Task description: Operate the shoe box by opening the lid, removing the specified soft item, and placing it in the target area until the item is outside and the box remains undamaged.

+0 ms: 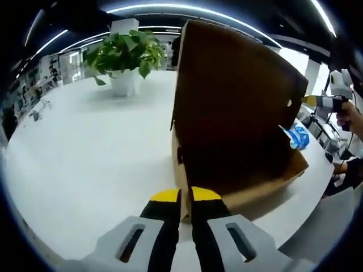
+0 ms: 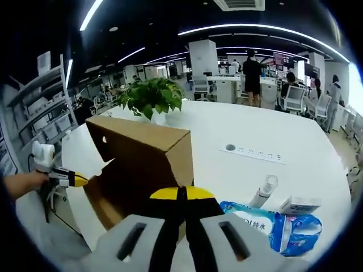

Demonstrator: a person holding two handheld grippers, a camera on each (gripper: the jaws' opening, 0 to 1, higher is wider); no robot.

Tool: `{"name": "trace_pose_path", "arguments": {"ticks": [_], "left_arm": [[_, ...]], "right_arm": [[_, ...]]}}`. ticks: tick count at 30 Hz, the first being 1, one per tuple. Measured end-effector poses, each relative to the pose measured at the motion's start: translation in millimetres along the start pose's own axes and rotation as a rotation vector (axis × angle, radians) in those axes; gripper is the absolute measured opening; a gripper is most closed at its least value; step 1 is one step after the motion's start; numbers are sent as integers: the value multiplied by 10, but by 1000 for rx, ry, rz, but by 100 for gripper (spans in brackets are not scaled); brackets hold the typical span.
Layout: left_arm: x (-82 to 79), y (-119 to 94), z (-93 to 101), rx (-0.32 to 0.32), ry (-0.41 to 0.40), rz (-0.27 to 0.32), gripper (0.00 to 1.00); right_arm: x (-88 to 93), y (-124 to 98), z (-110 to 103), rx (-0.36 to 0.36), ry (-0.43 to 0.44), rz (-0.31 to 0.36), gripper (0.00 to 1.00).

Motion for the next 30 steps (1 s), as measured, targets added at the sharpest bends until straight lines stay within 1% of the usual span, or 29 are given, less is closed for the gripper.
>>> {"name": "trace_pose_path", "arguments": {"ticks": [5,10,13,19,24,30], "left_arm": [[-141,-35,-10,-6,6,44,5],[-360,-95,2,-14,33,116,6],[-466,-124,25,-9,54,142,7],[-666,-177,64,0,101,182,9],[-803,-211,54,-2,129,205,9],[-914,-249,75,7,156,226,9]], "right_arm": [[32,-30,-16,-5,-2,6,0],[78,-68,-47,-8,-12,11,1],[105,-90,-58,-11,-16,14,1],[162,-125,-92,-13,-18,17,1],[201,-146,-113,-15,-24,17,1],[263,-180,-146,-19,-29,15,1]]}}
Point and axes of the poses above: the point that each gripper's makers call its tool centre point, and the gripper's own axes: y roughly forward along the fingers, z roughly to its right, x roughly out of its underside, the point moved 5 cm from there along -y, roughly backward along the fingers, and after that the axes turned 6 degrees about z, right-handed, at the moved point
